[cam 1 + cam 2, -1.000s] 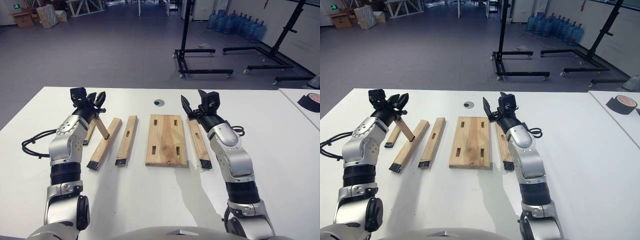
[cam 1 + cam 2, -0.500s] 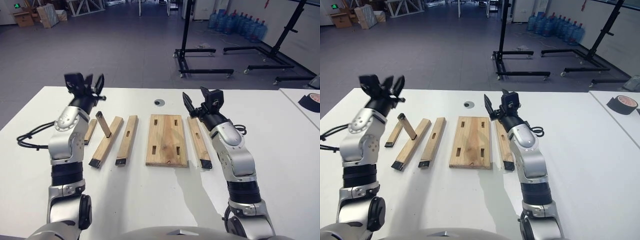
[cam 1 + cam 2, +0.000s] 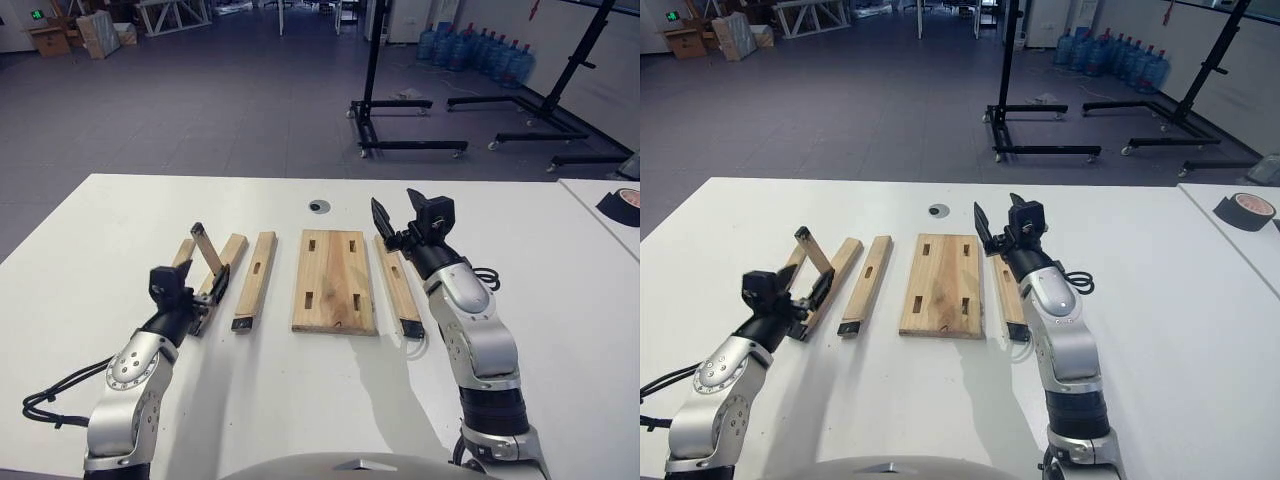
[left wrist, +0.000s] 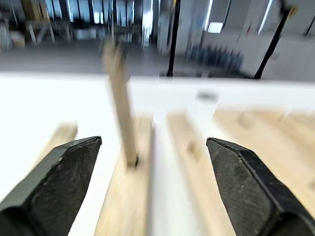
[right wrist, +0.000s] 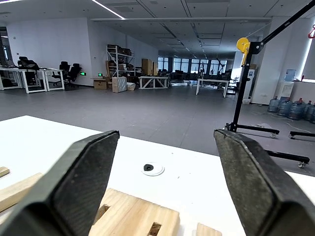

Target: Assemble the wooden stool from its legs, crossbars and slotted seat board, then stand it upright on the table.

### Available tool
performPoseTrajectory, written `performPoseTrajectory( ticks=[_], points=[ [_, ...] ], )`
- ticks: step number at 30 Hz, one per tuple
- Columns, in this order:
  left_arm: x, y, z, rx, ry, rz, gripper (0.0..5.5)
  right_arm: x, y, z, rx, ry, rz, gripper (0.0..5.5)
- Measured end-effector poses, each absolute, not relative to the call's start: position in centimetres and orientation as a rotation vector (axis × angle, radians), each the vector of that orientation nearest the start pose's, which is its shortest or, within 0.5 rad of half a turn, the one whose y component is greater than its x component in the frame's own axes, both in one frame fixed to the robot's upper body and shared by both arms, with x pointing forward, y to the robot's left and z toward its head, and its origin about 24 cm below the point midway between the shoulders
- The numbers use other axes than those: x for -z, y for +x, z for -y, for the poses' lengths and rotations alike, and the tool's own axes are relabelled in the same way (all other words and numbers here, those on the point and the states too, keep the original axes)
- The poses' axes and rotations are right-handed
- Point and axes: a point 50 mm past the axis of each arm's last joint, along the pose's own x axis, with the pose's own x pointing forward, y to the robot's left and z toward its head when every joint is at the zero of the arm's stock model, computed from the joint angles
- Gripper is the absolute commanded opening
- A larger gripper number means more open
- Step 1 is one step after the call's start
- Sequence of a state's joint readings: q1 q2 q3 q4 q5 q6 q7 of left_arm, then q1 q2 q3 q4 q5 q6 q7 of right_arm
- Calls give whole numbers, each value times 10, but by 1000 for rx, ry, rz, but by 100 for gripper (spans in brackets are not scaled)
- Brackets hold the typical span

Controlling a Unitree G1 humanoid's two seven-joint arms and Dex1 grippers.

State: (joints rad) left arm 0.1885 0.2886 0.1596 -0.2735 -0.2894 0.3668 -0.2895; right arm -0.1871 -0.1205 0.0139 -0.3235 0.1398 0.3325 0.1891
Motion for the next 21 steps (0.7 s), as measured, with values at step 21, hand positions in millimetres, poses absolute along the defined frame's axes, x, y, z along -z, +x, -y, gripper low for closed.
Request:
performPoseTrajectory(
  ticks=[21],
  points=[
    [-22, 220, -237, 134, 50, -505, 203, -134, 271, 132, -319, -12, 151, 354]
  ],
)
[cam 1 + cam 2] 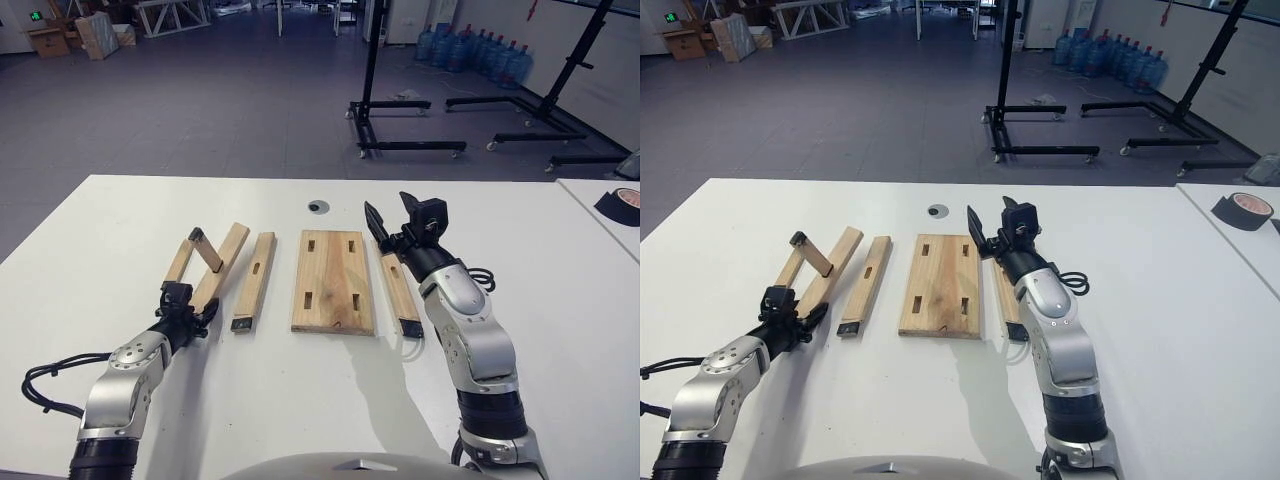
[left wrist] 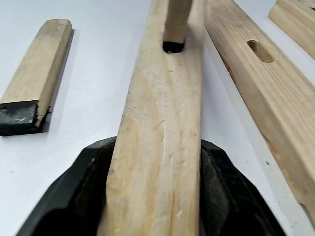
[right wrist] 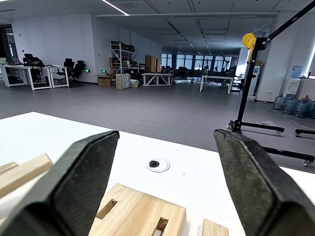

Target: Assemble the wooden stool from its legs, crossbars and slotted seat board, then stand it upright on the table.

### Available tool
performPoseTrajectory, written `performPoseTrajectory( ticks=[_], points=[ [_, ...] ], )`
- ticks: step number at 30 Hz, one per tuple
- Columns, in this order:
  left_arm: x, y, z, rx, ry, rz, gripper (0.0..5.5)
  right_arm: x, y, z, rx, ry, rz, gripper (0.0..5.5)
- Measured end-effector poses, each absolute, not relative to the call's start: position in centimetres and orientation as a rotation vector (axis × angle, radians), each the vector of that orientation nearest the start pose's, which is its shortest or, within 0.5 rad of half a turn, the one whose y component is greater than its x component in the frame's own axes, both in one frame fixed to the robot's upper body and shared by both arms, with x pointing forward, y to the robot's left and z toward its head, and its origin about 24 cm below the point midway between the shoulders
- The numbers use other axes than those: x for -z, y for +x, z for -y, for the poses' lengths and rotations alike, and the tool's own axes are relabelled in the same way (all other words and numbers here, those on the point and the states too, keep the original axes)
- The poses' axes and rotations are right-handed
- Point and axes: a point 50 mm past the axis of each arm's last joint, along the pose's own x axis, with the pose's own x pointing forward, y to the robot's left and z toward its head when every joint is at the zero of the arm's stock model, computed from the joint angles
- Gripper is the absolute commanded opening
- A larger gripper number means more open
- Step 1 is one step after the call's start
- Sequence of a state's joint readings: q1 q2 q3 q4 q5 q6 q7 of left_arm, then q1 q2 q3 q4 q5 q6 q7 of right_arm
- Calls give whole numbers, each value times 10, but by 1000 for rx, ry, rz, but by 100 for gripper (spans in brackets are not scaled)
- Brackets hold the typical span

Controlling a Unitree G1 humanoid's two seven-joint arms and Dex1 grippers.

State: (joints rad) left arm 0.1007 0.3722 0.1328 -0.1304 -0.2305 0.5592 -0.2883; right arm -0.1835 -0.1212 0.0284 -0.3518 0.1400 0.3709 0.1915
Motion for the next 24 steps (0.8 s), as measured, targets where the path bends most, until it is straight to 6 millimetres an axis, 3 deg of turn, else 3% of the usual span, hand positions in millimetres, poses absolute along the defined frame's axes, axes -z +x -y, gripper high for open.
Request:
performPoseTrajectory(
  ticks=[7, 12, 14, 17, 20, 24],
  points=[
    [-24, 223, -232, 121, 16, -411, 202, -133, 271, 132, -318, -12, 149, 354],
    [-60, 236, -226, 198, -24, -178, 202, -131, 273, 139, -315, 62, 117, 354],
    [-78, 238, -217, 314, -116, -85, 202, -129, 271, 138, -395, 239, 58, 354],
    [-110, 224, -189, 771, -369, 54, 202, -138, 259, 126, -663, 536, 37, 354],
    [-108, 201, -188, 1021, -639, -7, 202, -154, 236, 114, -1003, 721, 76, 354],
    [-113, 182, -183, 1246, -787, -70, 202, -160, 223, 114, -1175, 1000, 84, 354]
  ],
)
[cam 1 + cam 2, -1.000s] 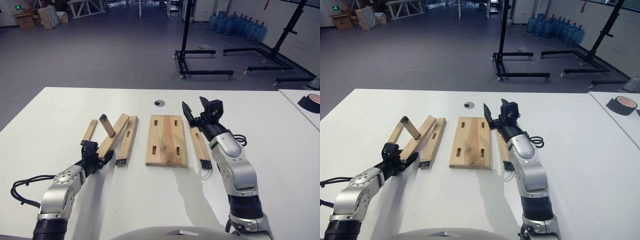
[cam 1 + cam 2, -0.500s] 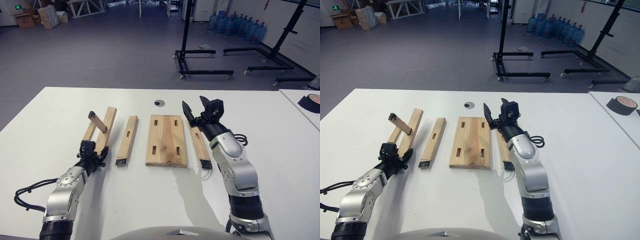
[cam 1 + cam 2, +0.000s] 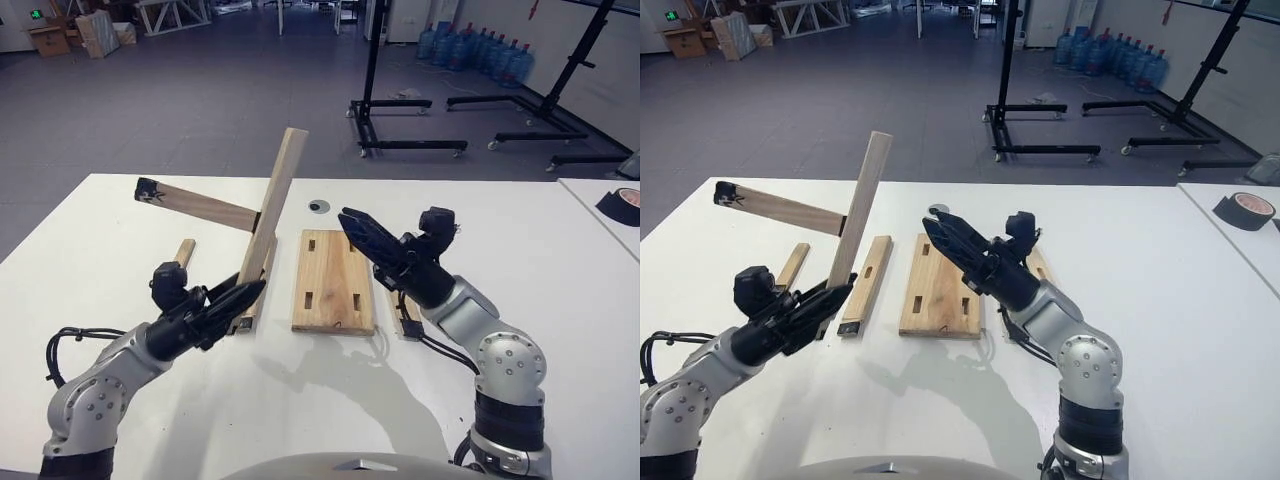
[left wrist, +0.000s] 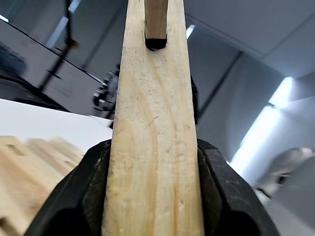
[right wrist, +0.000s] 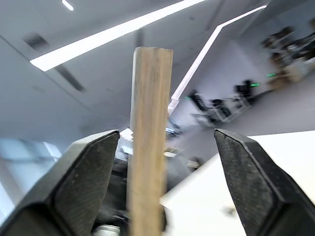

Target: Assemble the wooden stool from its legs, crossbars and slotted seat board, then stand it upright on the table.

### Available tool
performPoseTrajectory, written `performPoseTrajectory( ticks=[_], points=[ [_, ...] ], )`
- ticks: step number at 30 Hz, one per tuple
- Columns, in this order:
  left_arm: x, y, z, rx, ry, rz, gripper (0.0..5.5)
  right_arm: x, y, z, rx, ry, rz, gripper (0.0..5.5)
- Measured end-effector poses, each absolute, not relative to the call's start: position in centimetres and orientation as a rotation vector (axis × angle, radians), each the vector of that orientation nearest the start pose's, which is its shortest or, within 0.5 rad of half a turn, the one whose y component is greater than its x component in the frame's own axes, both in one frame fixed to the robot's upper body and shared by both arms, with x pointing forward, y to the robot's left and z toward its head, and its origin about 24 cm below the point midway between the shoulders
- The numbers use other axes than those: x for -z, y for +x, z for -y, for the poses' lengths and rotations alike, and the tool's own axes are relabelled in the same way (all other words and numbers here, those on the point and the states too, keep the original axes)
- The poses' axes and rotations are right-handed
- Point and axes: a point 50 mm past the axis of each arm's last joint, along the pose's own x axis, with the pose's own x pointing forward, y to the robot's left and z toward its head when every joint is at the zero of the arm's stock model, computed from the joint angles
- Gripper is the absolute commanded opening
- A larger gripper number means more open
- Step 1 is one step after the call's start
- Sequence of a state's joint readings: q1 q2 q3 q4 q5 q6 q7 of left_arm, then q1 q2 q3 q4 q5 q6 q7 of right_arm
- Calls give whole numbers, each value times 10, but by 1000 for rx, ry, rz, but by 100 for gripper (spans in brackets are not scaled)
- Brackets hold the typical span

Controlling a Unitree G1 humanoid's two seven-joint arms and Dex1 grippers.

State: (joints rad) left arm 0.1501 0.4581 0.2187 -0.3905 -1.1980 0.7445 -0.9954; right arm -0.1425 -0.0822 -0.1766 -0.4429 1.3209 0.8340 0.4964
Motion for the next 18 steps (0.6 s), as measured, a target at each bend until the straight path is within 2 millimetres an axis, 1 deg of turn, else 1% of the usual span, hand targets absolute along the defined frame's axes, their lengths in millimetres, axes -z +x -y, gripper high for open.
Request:
performPoseTrajectory(
  ticks=[4, 6, 10, 13, 16, 18],
  points=[
    [-116, 177, -177, 1323, -796, -92, 202, -162, 220, 114, -1212, 1102, 47, 354],
    [-114, 175, -175, 1348, -792, -124, 202, -160, 219, 109, -1238, 1141, 0, 354],
    [-105, 172, -171, 1386, -738, -203, 202, -156, 220, 100, -1245, 1106, -63, 354],
    [-98, 168, -166, 1398, -726, -247, 202, -158, 221, 94, -1280, 1062, -85, 354],
    [-97, 167, -166, 1397, -727, -252, 202, -158, 220, 92, -1298, 1038, -97, 354],
    [-97, 167, -166, 1397, -726, -251, 202, -158, 219, 93, -1311, 1027, -96, 326]
  ],
)
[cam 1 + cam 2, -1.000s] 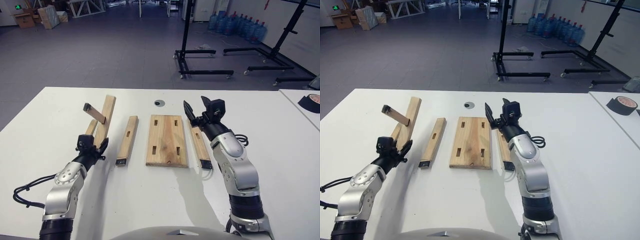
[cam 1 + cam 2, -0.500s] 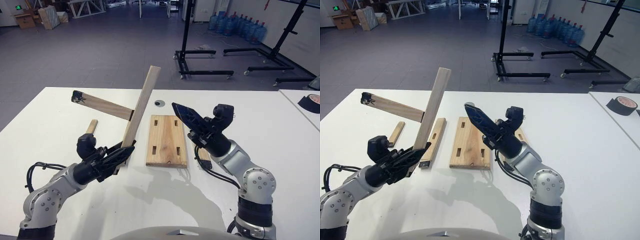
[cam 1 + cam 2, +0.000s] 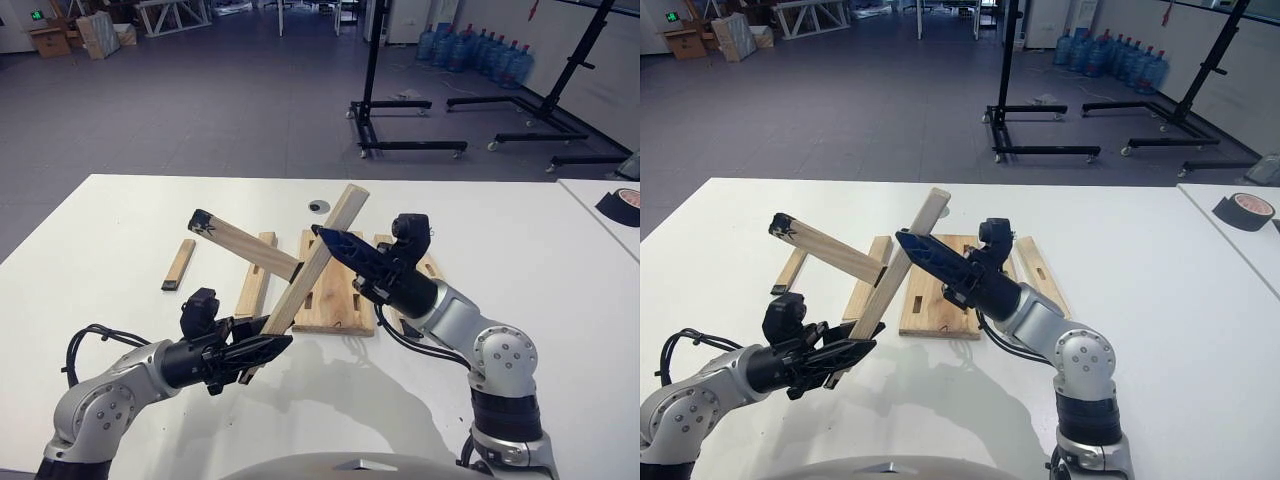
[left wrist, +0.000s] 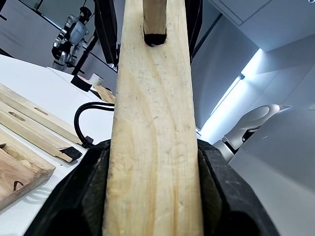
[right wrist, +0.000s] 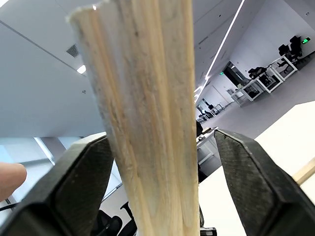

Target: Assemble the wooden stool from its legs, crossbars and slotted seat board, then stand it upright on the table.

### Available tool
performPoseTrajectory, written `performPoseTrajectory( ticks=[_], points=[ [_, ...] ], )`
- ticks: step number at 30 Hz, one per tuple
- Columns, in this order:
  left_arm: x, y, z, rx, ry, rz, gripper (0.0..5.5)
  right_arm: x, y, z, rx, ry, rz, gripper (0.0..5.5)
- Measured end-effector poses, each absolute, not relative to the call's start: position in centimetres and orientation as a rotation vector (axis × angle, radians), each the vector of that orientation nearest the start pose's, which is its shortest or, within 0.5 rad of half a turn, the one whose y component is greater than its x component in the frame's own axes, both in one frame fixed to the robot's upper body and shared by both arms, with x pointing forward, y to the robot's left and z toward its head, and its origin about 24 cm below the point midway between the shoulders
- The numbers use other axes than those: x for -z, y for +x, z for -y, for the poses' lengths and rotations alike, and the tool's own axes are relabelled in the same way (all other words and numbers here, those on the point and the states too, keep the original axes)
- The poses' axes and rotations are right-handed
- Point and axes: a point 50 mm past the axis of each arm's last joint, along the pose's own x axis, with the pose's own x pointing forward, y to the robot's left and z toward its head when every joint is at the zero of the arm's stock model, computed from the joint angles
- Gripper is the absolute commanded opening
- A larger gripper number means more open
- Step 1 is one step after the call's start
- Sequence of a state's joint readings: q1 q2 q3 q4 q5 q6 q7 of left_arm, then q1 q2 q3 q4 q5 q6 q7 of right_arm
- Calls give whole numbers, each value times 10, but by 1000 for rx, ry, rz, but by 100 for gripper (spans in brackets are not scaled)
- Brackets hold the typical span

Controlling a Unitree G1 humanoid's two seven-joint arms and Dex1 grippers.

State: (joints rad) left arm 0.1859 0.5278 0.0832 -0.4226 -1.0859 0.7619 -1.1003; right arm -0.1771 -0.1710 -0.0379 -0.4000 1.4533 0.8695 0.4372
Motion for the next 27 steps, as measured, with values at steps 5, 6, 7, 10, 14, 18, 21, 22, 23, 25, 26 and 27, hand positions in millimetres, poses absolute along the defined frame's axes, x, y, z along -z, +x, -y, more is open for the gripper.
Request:
performPoseTrajectory(
  ticks=[5, 6, 7, 10, 14, 18, 21, 22, 23, 25, 26, 27],
  points=[
    [-96, 165, -166, 1404, -728, -259, 202, -158, 218, 93, -1335, 1023, -97, 243],
    [-96, 164, -165, 1409, -730, -260, 202, -158, 217, 93, -1339, 1024, -97, 220],
    [-96, 164, -165, 1414, -730, -261, 202, -158, 217, 92, -1347, 1029, -97, 211],
    [-95, 163, -166, 1415, -730, -269, 202, -157, 217, 92, -1351, 1022, -106, 210],
    [-96, 163, -167, 1419, -726, -273, 202, -158, 217, 93, -1366, 1000, -106, 210],
    [-96, 166, -167, 1396, -736, -266, 282, -158, 218, 96, -1365, 974, -106, 208],
    [-96, 170, -170, 1356, -770, -249, 328, -160, 219, 100, -1369, 931, -86, 205],
    [-95, 171, -170, 1343, -775, -251, 345, -162, 221, 101, -1367, 919, -70, 205],
    [-95, 172, -170, 1330, -781, -252, 353, -165, 222, 104, -1366, 906, -42, 205],
    [-94, 175, -173, 1295, -778, -256, 355, -171, 226, 109, -1356, 877, 18, 205],
    [-93, 178, -177, 1263, -776, -255, 355, -175, 230, 115, -1333, 847, 62, 205],
    [-91, 180, -180, 1234, -772, -261, 355, -180, 235, 123, -1306, 805, 105, 205]
  ],
)
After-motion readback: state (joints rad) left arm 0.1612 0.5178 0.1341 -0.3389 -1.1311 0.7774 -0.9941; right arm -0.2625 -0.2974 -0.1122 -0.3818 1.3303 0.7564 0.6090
